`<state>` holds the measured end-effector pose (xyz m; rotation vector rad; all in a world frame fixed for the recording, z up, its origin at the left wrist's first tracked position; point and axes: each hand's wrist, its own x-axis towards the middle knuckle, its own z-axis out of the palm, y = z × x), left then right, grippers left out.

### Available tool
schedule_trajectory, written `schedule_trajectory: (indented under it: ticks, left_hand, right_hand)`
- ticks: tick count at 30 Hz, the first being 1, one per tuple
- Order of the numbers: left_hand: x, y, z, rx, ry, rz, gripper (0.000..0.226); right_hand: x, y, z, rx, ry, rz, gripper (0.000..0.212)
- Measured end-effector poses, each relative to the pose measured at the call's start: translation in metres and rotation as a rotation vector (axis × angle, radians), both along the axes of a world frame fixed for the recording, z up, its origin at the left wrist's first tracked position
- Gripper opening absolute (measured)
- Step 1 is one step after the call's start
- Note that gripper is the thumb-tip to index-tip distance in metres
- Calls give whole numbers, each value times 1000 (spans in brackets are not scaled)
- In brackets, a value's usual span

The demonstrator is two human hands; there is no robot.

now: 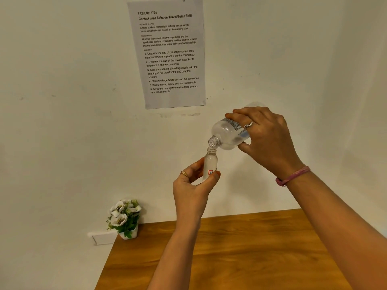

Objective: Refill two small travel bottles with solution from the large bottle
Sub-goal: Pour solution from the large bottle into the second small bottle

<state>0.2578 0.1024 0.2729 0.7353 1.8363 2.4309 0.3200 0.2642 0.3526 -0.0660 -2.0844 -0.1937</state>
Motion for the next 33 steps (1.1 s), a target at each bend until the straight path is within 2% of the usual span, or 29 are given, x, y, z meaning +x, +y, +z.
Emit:
schedule_trajectory:
  ticks: [19,30,33]
  left_hand:
    - [4,5,-2,0,-19,-14,35]
    - [24,22,-10,-1,-19,19,36]
    - [32,30,-16,-34,-31,4,36]
  right_hand:
    - [4,8,-4,-73,-42,18,61]
    - [15,30,-31,-458,-185,116,70]
    - [22,40,-45,-633,-214,171,74]
